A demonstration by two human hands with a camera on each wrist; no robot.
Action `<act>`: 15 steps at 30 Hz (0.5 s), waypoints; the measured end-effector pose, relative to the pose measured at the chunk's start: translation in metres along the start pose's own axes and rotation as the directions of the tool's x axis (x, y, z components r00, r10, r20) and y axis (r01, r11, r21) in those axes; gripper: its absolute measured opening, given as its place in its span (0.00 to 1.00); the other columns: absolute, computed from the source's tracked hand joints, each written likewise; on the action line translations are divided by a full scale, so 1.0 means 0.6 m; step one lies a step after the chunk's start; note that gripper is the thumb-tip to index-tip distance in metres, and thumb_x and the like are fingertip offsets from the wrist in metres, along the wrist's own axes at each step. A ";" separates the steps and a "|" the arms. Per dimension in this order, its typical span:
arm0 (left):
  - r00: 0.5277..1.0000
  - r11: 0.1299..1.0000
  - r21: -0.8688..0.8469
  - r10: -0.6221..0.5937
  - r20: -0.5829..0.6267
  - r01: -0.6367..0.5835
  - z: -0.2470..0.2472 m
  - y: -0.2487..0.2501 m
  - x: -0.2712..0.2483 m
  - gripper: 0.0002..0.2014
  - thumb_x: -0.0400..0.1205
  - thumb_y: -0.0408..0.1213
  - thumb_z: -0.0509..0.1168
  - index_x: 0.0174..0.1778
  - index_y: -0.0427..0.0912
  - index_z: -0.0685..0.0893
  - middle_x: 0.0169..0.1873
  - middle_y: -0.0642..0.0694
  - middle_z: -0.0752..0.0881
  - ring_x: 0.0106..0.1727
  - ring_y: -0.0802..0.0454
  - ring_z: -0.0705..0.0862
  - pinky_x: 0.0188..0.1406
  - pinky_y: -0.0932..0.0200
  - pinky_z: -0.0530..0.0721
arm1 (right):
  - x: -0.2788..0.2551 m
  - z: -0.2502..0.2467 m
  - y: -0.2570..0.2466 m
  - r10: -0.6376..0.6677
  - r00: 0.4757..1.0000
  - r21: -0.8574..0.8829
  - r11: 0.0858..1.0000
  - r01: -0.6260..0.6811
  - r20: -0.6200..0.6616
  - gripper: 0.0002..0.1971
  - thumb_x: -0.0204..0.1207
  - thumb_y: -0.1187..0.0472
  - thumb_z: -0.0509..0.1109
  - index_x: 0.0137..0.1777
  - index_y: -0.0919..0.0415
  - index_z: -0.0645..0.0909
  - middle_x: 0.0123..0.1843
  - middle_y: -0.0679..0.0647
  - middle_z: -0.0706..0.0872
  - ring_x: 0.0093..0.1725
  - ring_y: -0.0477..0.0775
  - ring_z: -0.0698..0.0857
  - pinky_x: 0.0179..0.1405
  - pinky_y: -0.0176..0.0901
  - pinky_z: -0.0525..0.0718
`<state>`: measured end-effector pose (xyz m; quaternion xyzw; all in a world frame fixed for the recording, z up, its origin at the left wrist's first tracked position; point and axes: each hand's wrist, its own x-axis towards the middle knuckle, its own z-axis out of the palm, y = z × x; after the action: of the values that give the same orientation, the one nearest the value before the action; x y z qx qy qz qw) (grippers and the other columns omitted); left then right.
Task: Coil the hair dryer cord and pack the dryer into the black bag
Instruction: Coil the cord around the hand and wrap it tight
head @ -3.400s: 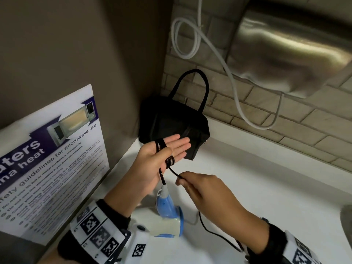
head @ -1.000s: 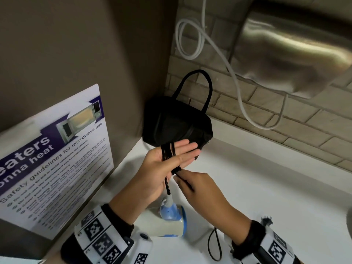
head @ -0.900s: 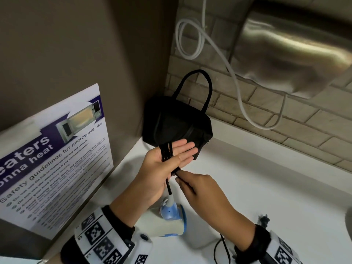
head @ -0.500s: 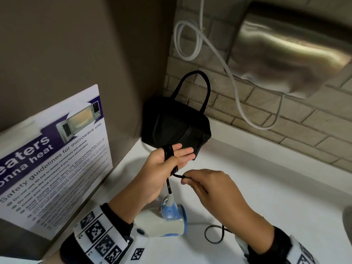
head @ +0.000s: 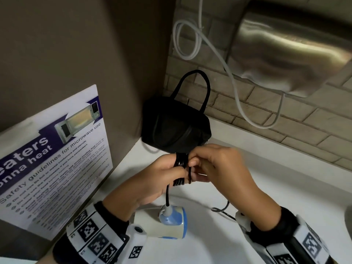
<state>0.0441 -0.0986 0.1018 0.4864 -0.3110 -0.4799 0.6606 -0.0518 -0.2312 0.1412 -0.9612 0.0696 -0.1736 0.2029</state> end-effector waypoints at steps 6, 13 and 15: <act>0.994 0.987 -0.155 -0.028 0.109 0.045 -0.003 0.000 -0.010 0.19 0.77 0.21 0.52 0.60 0.27 0.81 0.49 0.31 0.90 0.54 0.35 0.89 0.56 0.56 0.84 | 0.027 0.007 0.024 0.117 0.992 0.209 0.972 -0.103 -0.057 0.06 0.72 0.62 0.75 0.36 0.51 0.87 0.35 0.48 0.86 0.35 0.37 0.80 0.34 0.23 0.73; 0.986 0.977 -0.208 0.017 -0.165 -0.052 0.006 -0.012 -0.003 0.12 0.81 0.36 0.63 0.52 0.34 0.89 0.34 0.43 0.90 0.36 0.50 0.88 0.45 0.58 0.86 | 0.010 0.045 0.045 0.248 0.964 0.415 0.871 -0.264 0.092 0.11 0.81 0.51 0.64 0.44 0.52 0.86 0.34 0.50 0.88 0.34 0.44 0.84 0.41 0.49 0.83; 0.969 0.961 -0.257 0.034 -0.243 -0.099 0.004 -0.011 0.003 0.14 0.84 0.33 0.57 0.49 0.36 0.89 0.36 0.44 0.91 0.37 0.50 0.89 0.44 0.60 0.87 | -0.005 0.050 0.045 0.296 0.950 0.411 0.857 -0.312 0.104 0.08 0.83 0.54 0.62 0.53 0.51 0.83 0.32 0.45 0.87 0.30 0.41 0.82 0.35 0.41 0.80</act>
<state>0.0403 -0.1016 0.0963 0.4356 -0.1788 -0.4336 0.7683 -0.0452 -0.2442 0.1037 -0.8743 0.1772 -0.1326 0.4320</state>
